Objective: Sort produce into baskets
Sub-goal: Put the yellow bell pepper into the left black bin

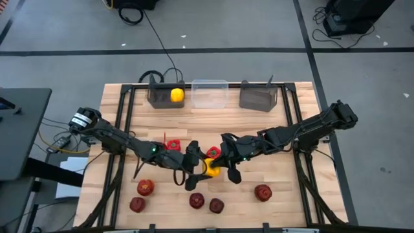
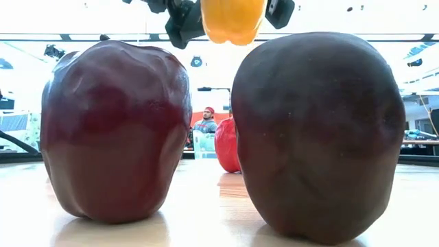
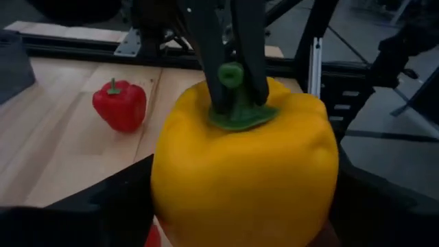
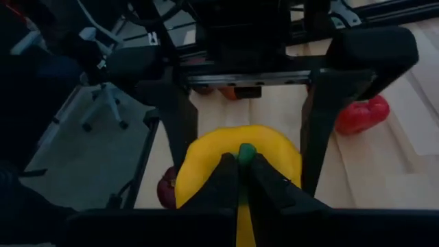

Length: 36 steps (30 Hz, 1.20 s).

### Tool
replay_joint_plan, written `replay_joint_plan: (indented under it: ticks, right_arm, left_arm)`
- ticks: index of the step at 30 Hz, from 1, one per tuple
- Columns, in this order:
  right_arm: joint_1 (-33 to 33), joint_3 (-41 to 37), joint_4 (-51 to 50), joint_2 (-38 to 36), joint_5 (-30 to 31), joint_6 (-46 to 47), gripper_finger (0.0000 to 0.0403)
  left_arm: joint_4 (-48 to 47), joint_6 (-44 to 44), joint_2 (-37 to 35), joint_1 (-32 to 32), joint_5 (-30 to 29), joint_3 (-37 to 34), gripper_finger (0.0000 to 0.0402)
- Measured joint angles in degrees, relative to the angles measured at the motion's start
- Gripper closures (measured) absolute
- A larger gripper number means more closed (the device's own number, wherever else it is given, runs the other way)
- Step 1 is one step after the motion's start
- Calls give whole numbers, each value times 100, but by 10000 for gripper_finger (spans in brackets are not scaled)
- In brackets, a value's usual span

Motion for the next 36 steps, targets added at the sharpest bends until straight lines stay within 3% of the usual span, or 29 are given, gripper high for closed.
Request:
replay_joint_plan:
  ticks: [4,11,19,23,29,36]
  right_arm:
    - [2,0,-2,-25,28,-87,377]
    - [-46,0,-136,-169,365,44,300]
    - [161,-2,-1236,-1022,1710,15,218]
    - [203,-2,-1606,-1396,2261,434,206]
    - [203,-2,-2040,-1480,2604,910,205]
    - [160,-4,-2221,-1132,2613,1162,204]
  left_arm:
    - [60,-1,0,66,-22,0,106]
    - [-41,-1,-67,124,-484,9,106]
    - [-1348,-509,-776,498,-1488,15,106]
    - [-2377,-803,-1245,1055,-1506,17,106]
    - [-3462,-936,-1571,2287,-1486,18,106]
    - [-3957,-864,-1593,4144,-475,11,83]
